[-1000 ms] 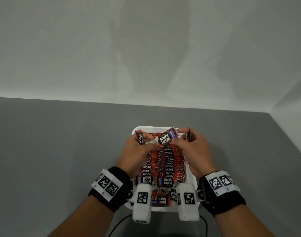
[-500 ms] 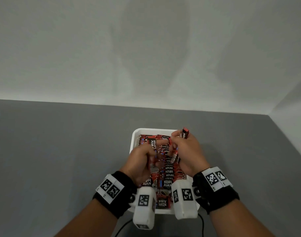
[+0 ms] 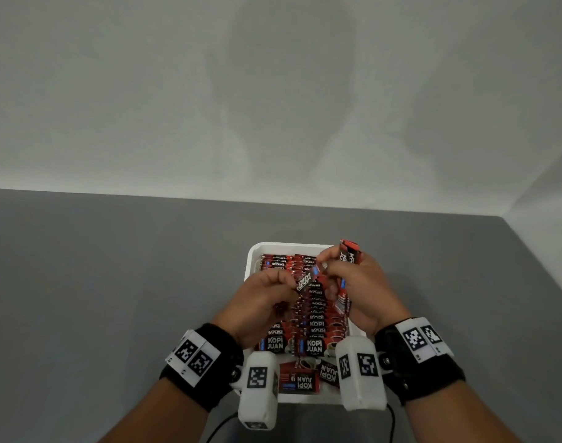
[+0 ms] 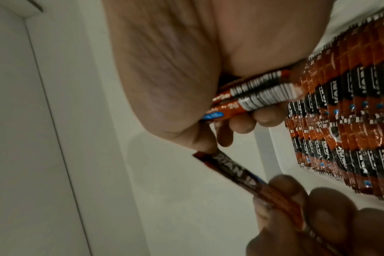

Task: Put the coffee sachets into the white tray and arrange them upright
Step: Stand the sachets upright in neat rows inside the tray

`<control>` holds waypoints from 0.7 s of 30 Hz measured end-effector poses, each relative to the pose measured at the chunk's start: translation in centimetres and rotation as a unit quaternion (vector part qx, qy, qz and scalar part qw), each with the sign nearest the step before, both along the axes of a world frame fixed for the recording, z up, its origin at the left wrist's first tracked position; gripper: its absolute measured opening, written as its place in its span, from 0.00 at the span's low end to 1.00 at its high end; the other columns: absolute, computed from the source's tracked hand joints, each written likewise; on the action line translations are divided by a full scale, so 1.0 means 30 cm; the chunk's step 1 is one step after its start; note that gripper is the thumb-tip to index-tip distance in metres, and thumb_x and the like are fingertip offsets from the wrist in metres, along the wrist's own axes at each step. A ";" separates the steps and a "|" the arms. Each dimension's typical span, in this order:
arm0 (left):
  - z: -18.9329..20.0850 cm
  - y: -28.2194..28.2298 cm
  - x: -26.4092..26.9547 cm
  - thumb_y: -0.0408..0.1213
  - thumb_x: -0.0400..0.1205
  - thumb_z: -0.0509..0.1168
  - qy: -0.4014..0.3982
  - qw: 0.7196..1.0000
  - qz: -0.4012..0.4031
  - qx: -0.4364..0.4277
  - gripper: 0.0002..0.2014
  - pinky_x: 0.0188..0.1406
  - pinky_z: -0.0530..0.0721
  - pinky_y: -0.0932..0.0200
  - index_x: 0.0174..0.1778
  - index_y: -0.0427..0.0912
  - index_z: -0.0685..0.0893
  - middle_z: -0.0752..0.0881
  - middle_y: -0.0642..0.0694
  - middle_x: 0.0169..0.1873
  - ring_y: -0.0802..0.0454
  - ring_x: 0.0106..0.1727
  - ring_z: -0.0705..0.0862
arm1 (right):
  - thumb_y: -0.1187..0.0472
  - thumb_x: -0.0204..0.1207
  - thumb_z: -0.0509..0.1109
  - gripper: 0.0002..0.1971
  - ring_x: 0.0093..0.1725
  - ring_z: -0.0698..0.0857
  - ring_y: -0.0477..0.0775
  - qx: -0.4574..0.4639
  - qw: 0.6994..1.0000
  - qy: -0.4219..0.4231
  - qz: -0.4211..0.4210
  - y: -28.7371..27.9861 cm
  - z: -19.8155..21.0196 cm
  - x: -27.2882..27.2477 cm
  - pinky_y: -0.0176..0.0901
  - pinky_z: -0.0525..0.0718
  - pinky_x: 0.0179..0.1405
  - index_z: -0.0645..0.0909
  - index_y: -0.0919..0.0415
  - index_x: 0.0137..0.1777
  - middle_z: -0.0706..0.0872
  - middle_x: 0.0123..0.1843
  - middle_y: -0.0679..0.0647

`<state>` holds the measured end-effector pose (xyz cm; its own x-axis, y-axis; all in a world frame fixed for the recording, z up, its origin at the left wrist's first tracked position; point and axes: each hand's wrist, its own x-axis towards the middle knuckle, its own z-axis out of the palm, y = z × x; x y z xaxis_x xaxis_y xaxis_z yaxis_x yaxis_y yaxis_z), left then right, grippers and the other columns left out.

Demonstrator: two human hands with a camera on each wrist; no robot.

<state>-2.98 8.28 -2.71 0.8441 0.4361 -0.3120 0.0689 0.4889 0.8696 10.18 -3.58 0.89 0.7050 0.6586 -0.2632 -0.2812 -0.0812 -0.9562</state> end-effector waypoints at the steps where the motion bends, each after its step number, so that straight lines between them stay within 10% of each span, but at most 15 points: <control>1: -0.007 0.005 0.001 0.27 0.69 0.72 0.001 1.000 0.012 0.025 0.08 0.34 0.75 0.55 0.34 0.44 0.83 0.81 0.38 0.34 0.46 0.33 0.77 | 0.70 0.78 0.71 0.08 0.24 0.72 0.54 0.011 1.000 0.021 -0.010 -0.004 -0.004 0.007 0.41 0.72 0.24 0.88 0.59 0.43 0.81 0.34 0.63; 10: 0.007 -0.002 0.022 0.12 0.75 0.70 -0.019 0.993 0.065 0.099 0.17 0.30 0.86 0.55 0.42 0.39 0.77 0.84 0.38 0.36 0.45 0.32 0.83 | 0.72 0.75 0.76 0.06 0.23 0.71 0.51 -0.021 0.999 -0.019 -0.044 -0.016 -0.026 0.020 0.41 0.71 0.25 0.86 0.64 0.50 0.78 0.23 0.52; 21: -0.003 -0.092 0.051 0.25 0.73 0.76 0.001 0.960 0.065 0.273 0.13 0.43 0.88 0.43 0.35 0.47 0.83 0.90 0.37 0.38 0.46 0.39 0.88 | 0.67 0.78 0.75 0.09 0.34 0.86 0.51 0.034 0.999 0.011 -0.034 0.045 -0.033 -0.067 0.42 0.82 0.31 0.83 0.57 0.37 0.86 0.33 0.53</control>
<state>-1.45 5.52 -2.79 0.7715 0.6361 -0.0088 0.0400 -0.0347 0.9986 8.17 -2.23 -0.09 0.7425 0.6271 -0.2355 -0.3057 0.0044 -0.9521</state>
